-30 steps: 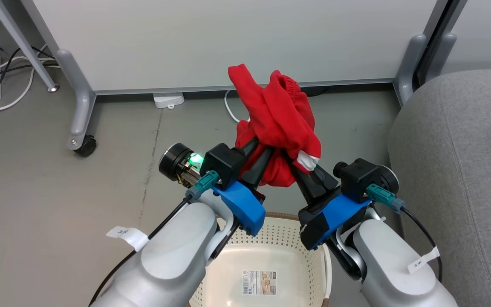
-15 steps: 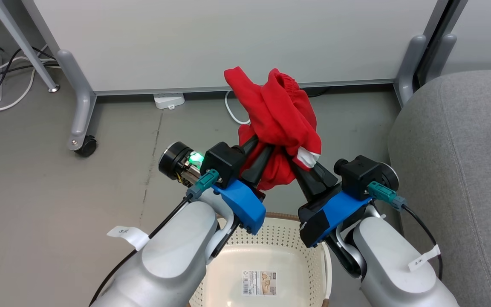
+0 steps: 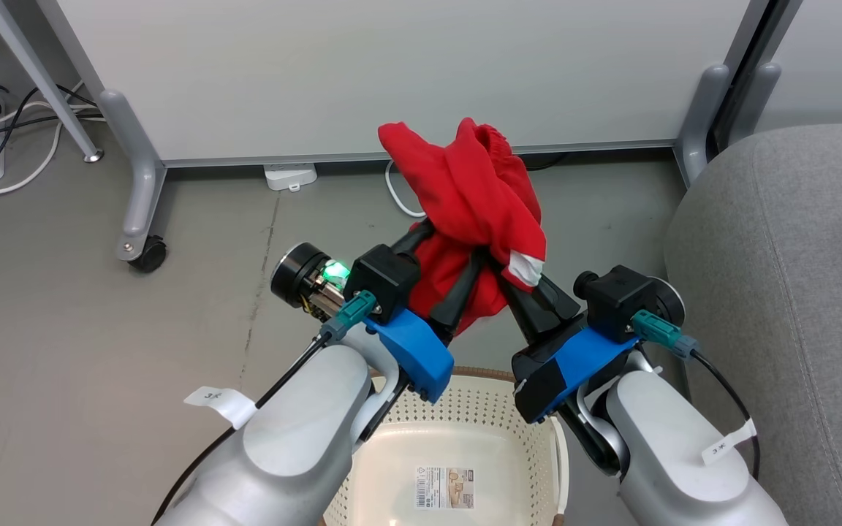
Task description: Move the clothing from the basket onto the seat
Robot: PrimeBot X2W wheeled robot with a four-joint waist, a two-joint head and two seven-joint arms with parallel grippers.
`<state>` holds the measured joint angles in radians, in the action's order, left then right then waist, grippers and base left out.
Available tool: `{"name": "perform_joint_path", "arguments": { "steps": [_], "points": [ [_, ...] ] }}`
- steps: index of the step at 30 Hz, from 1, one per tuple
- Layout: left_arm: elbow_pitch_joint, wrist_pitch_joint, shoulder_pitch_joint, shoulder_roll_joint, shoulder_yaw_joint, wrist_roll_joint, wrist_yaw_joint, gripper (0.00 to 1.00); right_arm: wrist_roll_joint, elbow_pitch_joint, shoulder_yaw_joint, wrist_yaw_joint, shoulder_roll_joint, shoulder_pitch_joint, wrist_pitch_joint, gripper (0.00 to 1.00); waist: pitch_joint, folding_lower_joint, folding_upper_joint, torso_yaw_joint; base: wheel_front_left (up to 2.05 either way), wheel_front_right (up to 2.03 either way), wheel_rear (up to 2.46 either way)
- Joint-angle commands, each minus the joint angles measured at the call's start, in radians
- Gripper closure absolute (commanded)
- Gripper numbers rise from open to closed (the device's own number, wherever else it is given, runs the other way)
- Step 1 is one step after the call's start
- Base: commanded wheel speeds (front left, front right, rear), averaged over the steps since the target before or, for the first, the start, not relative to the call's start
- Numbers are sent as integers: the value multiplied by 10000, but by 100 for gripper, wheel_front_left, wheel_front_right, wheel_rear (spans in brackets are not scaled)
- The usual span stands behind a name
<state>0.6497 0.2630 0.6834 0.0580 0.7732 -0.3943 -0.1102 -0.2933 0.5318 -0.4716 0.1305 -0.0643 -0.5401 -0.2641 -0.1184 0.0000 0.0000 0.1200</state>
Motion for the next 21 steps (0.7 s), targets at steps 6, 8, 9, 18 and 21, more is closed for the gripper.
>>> {"name": "perform_joint_path", "arguments": {
  "steps": [6,8,9,18,21],
  "points": [
    [13,25,70,-18,-96,107,18,0,16,-68,69,5,-37,46,-3,100,-7,0,0,18,0,0,0],
    [2,25,69,-20,-104,97,18,0,16,-71,87,5,-38,55,-3,100,-13,0,0,21,0,0,0],
    [-9,25,68,-22,-117,102,17,0,15,-77,108,5,-38,65,-3,100,-20,0,0,24,0,0,0],
    [-66,25,66,-36,-256,185,-10,0,86,-135,249,5,-55,169,-3,100,-116,0,0,-2,0,0,0],
    [-101,25,75,-40,-281,230,-22,0,89,-166,399,5,-104,198,-3,100,-173,0,0,-6,0,0,0]
  ]
}}
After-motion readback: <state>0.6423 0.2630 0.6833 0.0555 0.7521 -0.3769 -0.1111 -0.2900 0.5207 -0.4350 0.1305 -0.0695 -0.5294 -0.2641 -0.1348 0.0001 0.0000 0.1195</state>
